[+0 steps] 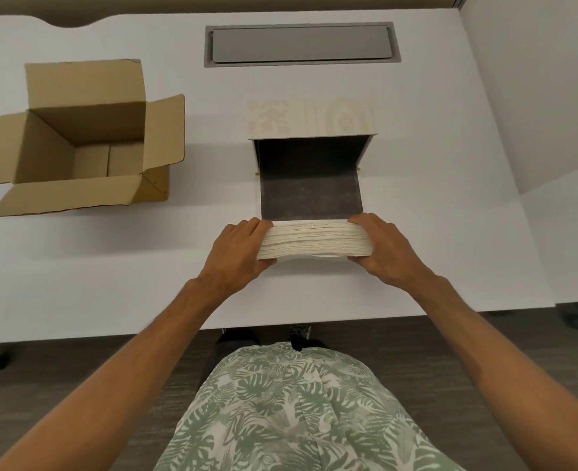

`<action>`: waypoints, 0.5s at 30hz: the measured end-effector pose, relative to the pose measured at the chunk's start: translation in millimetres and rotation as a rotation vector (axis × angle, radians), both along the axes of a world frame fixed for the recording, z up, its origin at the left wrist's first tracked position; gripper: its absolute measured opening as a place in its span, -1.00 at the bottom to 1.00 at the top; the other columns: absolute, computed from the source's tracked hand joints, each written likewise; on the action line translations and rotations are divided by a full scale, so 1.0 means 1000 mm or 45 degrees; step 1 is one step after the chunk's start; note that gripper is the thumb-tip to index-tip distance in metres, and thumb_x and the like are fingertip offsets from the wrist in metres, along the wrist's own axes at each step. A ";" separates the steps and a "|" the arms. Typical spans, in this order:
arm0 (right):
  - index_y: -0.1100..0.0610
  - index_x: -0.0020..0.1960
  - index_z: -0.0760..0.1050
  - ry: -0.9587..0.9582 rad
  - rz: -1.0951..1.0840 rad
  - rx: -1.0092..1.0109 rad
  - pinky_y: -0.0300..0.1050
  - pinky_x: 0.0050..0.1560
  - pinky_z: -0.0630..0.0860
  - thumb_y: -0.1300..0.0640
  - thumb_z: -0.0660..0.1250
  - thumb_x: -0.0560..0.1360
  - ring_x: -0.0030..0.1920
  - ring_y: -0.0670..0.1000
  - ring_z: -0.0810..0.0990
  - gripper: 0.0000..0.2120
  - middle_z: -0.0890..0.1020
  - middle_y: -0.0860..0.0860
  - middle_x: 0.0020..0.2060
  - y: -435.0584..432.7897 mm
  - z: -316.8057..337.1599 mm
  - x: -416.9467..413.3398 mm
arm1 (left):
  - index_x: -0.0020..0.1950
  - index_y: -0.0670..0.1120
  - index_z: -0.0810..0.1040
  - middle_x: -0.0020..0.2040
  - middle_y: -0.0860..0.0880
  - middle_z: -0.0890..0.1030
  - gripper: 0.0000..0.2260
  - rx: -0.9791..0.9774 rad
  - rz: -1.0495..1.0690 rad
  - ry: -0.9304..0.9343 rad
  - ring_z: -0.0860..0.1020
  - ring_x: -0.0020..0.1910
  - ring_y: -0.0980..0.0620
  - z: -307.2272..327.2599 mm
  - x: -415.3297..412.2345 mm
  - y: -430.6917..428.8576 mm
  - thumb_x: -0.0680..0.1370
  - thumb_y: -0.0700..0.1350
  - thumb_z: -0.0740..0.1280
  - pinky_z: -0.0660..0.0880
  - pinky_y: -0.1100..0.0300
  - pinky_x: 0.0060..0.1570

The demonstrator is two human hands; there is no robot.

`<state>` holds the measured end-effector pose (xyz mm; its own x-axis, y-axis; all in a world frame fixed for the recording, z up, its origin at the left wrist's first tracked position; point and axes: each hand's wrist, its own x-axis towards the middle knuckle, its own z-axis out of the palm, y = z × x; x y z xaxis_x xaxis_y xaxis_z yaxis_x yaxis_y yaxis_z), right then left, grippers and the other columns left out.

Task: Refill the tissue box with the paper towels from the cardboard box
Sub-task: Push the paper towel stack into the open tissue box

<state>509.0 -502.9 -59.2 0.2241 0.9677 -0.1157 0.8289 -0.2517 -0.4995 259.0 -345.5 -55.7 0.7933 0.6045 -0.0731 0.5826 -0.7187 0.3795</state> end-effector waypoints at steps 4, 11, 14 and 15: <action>0.11 0.35 0.38 0.109 -0.070 -0.012 -0.42 -0.05 0.33 0.12 0.57 0.40 0.13 -0.01 0.49 -0.40 0.55 0.08 0.26 0.000 0.001 -0.001 | 0.37 -0.10 0.41 0.28 -0.10 0.54 -0.44 -0.155 0.068 0.007 0.53 0.16 -0.06 0.000 -0.001 0.002 0.45 0.02 0.51 0.44 0.16 0.13; 0.09 0.30 0.40 0.754 -0.446 0.028 -0.27 0.11 0.56 0.23 0.57 0.39 0.15 -0.07 0.56 -0.44 0.57 -0.05 0.21 0.001 0.021 0.009 | 0.26 -0.05 0.43 0.14 0.09 0.53 -0.48 -0.857 0.558 -0.391 0.54 0.10 0.11 0.016 0.000 0.014 0.39 -0.14 0.58 0.48 0.40 -0.01; 0.17 0.31 0.46 1.125 -0.574 0.113 -0.03 0.16 0.62 0.26 0.52 0.43 0.19 0.08 0.62 -0.50 0.62 0.07 0.22 0.002 0.025 0.014 | 0.25 -0.04 0.50 0.12 0.09 0.61 -0.54 -1.123 0.703 -0.604 0.60 0.10 0.09 0.021 0.001 0.018 0.40 -0.13 0.55 0.58 0.22 0.08; 0.18 0.31 0.46 1.185 -0.603 0.131 -0.01 0.16 0.61 0.26 0.51 0.45 0.20 0.11 0.61 -0.53 0.62 0.10 0.22 0.003 0.026 0.016 | 0.26 -0.04 0.51 0.12 0.08 0.62 -0.56 -1.165 0.744 -0.648 0.61 0.10 0.07 0.022 0.004 0.018 0.42 -0.11 0.54 0.60 0.20 0.07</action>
<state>524.8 -499.4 -33.4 0.4473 0.8193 -0.3587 -0.0654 -0.3700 -0.9267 262.5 -327.1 -33.3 0.4787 0.7703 -0.4213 0.3656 0.2614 0.8933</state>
